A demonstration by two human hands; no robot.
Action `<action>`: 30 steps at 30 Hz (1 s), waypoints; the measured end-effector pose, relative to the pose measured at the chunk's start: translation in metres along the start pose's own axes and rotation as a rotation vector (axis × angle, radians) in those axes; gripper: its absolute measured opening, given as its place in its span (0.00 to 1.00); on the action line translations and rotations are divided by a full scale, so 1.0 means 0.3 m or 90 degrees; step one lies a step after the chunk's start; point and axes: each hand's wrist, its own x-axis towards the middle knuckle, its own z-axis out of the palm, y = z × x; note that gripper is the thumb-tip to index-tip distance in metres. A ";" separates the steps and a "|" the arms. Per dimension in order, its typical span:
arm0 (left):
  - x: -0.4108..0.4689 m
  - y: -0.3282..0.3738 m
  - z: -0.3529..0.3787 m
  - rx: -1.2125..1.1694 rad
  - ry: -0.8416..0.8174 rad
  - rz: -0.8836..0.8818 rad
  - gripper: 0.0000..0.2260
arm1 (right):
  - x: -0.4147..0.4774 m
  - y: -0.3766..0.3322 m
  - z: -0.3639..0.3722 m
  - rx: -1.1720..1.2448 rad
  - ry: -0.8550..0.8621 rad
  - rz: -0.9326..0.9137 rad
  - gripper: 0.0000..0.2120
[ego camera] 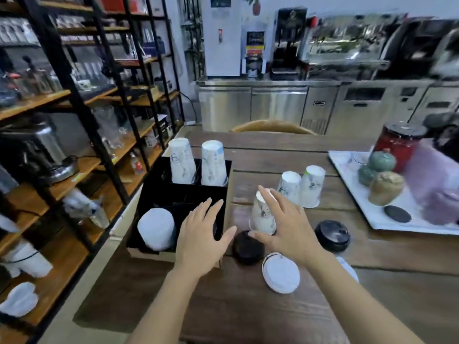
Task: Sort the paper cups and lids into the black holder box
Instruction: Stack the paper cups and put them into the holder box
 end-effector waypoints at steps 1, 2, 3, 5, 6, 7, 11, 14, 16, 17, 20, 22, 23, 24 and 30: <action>0.036 0.036 0.027 -0.007 -0.004 0.008 0.30 | 0.007 0.051 -0.017 -0.003 0.006 0.017 0.44; 0.069 0.065 0.051 -0.013 -0.008 0.016 0.30 | 0.013 0.095 -0.032 -0.003 0.010 0.030 0.44; 0.097 0.092 0.071 -0.017 -0.008 0.022 0.29 | 0.020 0.135 -0.043 -0.003 0.013 0.038 0.44; 0.145 0.135 0.108 -0.023 -0.005 0.031 0.29 | 0.033 0.203 -0.054 -0.005 0.026 0.044 0.43; 0.165 0.153 0.123 -0.024 -0.005 0.031 0.29 | 0.041 0.228 -0.056 -0.005 0.034 0.045 0.43; 0.182 0.166 0.139 -0.025 -0.008 0.030 0.29 | 0.049 0.248 -0.058 -0.004 0.041 0.047 0.43; 0.244 0.179 0.195 -0.040 -0.022 0.034 0.29 | 0.084 0.300 -0.029 0.015 0.048 0.060 0.44; 0.294 0.168 0.234 -0.072 -0.045 0.021 0.29 | 0.123 0.325 0.012 0.051 0.013 0.065 0.44; 0.327 0.160 0.258 -0.092 -0.068 0.017 0.30 | 0.150 0.334 0.040 0.086 0.003 0.076 0.43; 0.344 0.154 0.269 -0.101 -0.079 0.013 0.30 | 0.163 0.336 0.056 0.098 -0.006 0.084 0.42; 0.392 0.133 0.307 -0.136 -0.119 -0.025 0.32 | 0.197 0.339 0.112 0.110 -0.036 0.097 0.42; 0.419 0.124 0.331 -0.169 -0.148 -0.051 0.33 | 0.223 0.345 0.147 0.110 -0.059 0.106 0.42; 0.430 0.120 0.344 -0.191 -0.164 -0.063 0.33 | 0.237 0.350 0.164 0.118 -0.068 0.116 0.42; 0.439 0.115 0.357 -0.216 -0.179 -0.073 0.33 | 0.248 0.352 0.179 0.131 -0.075 0.129 0.41; 0.471 0.075 0.435 -0.357 -0.236 -0.113 0.24 | 0.288 0.357 0.247 0.238 -0.079 0.211 0.38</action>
